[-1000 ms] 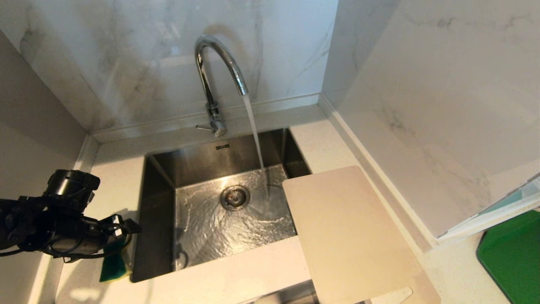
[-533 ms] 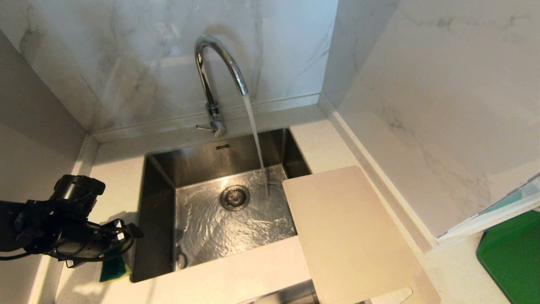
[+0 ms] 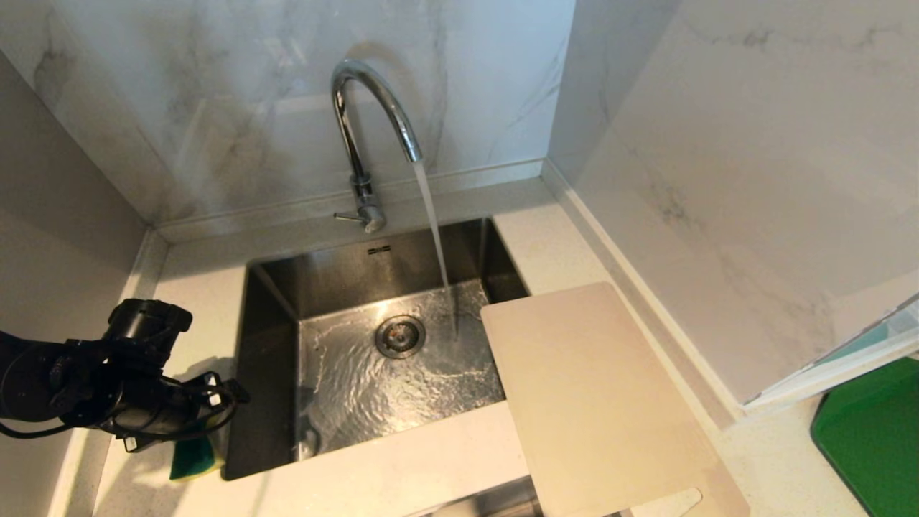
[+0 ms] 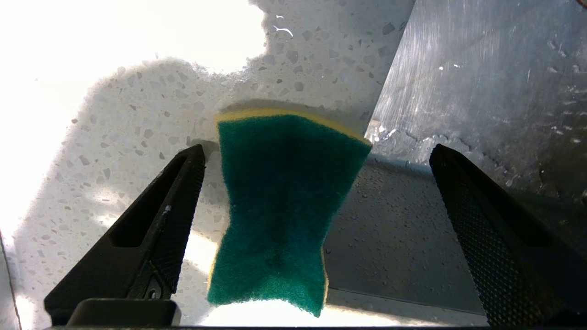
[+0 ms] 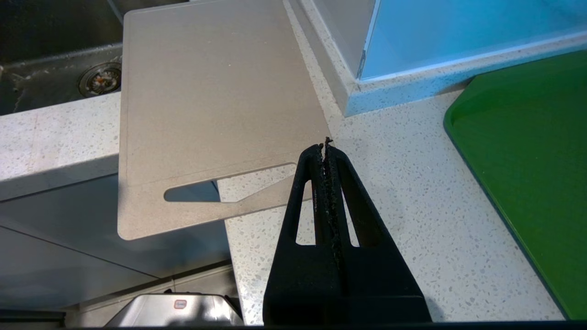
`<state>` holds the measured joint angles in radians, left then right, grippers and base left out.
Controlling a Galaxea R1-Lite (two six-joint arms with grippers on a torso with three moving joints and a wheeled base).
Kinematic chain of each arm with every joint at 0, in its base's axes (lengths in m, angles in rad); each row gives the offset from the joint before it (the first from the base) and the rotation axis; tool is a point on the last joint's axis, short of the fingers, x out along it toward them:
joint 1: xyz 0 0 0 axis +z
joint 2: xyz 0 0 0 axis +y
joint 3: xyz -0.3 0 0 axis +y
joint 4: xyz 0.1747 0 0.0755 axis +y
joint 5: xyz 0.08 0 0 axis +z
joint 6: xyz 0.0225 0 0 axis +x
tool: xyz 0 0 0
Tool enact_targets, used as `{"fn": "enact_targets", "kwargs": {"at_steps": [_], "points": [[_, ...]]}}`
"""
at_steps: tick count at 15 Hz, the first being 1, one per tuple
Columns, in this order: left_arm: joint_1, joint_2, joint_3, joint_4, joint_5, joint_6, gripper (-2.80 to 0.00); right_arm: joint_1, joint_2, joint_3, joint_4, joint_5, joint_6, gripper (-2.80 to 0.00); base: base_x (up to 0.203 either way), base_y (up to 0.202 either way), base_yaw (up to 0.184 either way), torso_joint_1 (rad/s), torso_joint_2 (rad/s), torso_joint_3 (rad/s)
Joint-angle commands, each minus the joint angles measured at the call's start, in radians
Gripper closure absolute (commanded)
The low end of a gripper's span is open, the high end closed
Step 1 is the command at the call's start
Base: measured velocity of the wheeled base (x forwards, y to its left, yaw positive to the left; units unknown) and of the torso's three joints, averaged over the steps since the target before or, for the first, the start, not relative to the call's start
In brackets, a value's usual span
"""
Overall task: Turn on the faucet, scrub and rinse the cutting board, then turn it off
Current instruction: Pick up the cleaning cloth
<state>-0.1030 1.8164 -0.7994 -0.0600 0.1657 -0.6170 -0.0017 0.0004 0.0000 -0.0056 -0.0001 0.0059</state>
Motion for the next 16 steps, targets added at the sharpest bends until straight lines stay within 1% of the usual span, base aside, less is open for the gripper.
{"fn": "enact_targets", "kwargs": {"at_steps": [1,2,6,13,16], "points": [[0.000,0.008,0.000,0.000,0.000,-0.007,-1.12,0.000,0.000,0.000,-0.001,0.000,0.000,0.00,0.000,0.000,0.000,0.000,0.00,0.000],[0.000,0.005,-0.001,0.000,0.000,-0.012,0.00,0.000,0.000,0.000,-0.001,0.000,0.000,0.00,0.000,0.000,0.000,0.000,0.00,0.000],[0.023,0.003,-0.003,0.002,0.000,0.017,0.00,0.000,0.000,0.000,-0.001,0.000,0.000,0.00,0.000,0.000,0.000,0.000,0.00,0.000],[0.025,-0.014,-0.018,0.011,-0.003,0.040,0.00,0.000,0.000,0.000,-0.001,0.000,0.000,0.00,0.000,0.000,0.000,0.000,0.00,0.000],[0.023,-0.078,-0.040,0.055,-0.009,0.041,0.00,0.000,0.000,0.000,-0.001,0.000,0.000,0.00,0.000,0.000,0.000,0.000,0.00,0.000]]}}
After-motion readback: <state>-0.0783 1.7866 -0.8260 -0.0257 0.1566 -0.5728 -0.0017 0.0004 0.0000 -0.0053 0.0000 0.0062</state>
